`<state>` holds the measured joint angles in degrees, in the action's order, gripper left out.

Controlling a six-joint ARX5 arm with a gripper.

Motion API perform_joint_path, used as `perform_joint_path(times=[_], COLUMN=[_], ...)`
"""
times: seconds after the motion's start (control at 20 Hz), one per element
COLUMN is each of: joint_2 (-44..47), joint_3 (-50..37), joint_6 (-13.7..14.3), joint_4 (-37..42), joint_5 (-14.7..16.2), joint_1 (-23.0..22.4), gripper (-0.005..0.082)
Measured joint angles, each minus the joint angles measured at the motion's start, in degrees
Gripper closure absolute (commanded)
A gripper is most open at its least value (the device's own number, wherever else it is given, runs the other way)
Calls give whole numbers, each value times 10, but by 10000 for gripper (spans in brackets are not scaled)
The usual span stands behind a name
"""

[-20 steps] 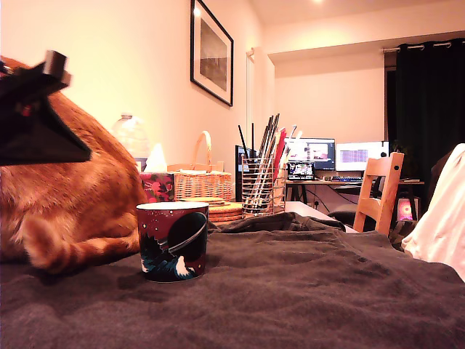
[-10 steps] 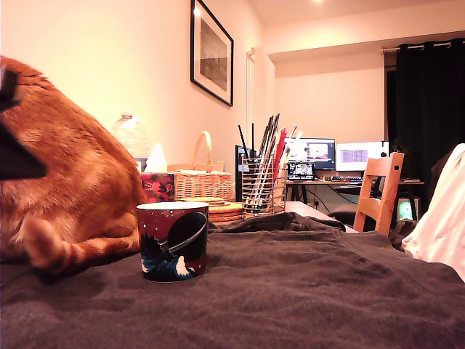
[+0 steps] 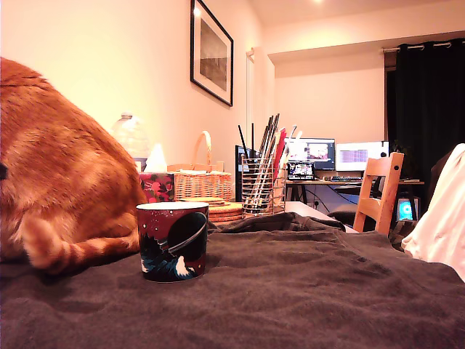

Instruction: Pick up the coffee capsules on the table and drop them inside the coffee cup

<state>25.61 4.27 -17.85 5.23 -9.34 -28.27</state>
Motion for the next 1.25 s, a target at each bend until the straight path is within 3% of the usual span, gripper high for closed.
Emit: perform_joint_path(times=[0.5,0.7,1.0,1.25], joint_2=[-133,-195,-258,-258], joint_3=[0,0,0,0], joint_6=[1,17,46,48], joint_4=[-134,-183,-235,-237], joint_5=[-14,-14,29,32], joint_1=[43,51,51,51], gripper=[793,793,793,793])
